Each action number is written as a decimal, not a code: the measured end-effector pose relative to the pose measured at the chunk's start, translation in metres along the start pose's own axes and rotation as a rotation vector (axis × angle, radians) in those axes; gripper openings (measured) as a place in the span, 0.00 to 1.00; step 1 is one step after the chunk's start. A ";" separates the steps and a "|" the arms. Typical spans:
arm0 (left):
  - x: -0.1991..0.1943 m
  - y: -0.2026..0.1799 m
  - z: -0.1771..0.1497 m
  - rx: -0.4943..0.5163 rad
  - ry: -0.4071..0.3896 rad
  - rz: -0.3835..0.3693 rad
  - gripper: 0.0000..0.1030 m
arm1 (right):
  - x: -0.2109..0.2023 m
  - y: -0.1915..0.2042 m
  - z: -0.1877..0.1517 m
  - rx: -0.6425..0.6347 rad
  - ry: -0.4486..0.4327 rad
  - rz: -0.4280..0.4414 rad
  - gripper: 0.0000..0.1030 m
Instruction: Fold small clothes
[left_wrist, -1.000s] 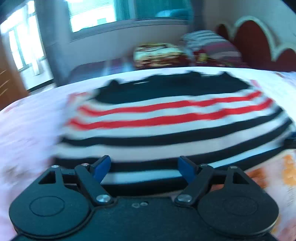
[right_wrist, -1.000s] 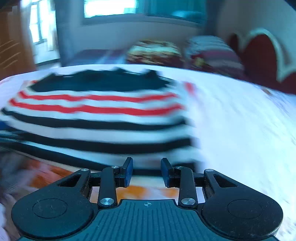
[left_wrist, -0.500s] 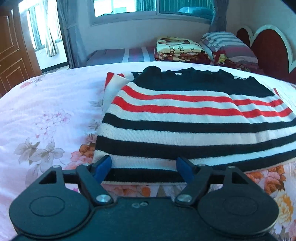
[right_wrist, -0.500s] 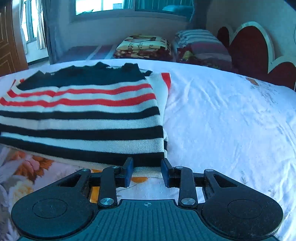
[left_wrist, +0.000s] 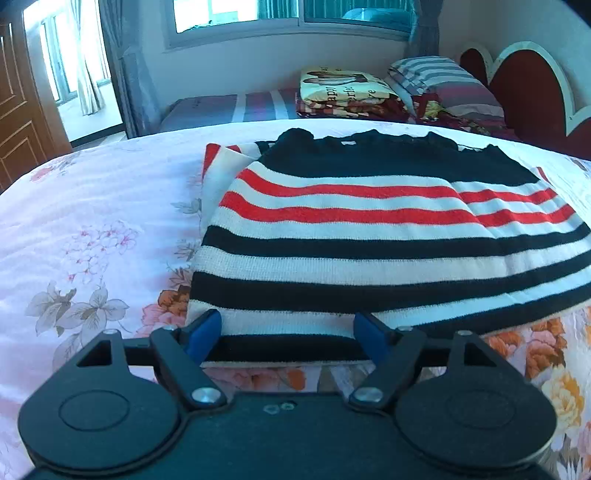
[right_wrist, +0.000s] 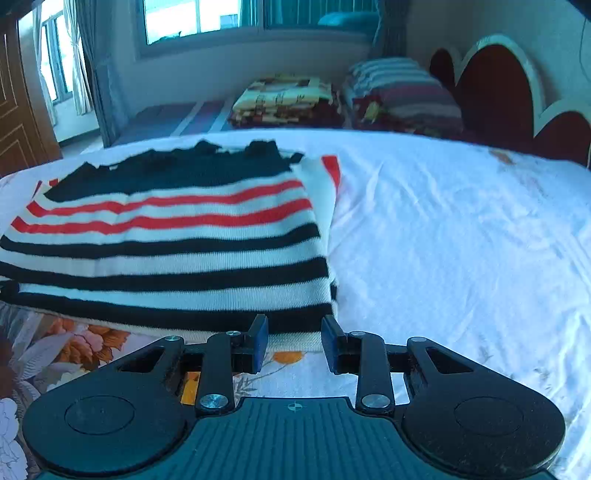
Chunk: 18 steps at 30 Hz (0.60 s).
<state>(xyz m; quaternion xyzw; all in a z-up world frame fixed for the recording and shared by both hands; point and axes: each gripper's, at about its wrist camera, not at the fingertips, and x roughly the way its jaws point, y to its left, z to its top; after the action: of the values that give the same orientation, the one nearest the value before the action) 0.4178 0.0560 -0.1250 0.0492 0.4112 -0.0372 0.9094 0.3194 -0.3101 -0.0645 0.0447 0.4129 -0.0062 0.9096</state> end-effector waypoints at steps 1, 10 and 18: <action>0.001 0.000 0.000 0.003 0.000 -0.002 0.76 | 0.000 0.001 0.000 -0.005 -0.009 0.004 0.31; 0.000 0.004 -0.001 0.001 -0.004 -0.027 0.77 | 0.019 -0.001 0.000 0.019 0.081 -0.022 0.31; -0.044 0.026 -0.024 -0.043 -0.019 0.009 0.75 | -0.035 -0.009 -0.016 0.086 0.013 0.033 0.31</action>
<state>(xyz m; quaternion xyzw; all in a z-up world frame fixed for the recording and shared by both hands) 0.3733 0.0857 -0.1060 0.0309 0.4032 -0.0247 0.9143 0.2841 -0.3189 -0.0499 0.0906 0.4173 -0.0086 0.9042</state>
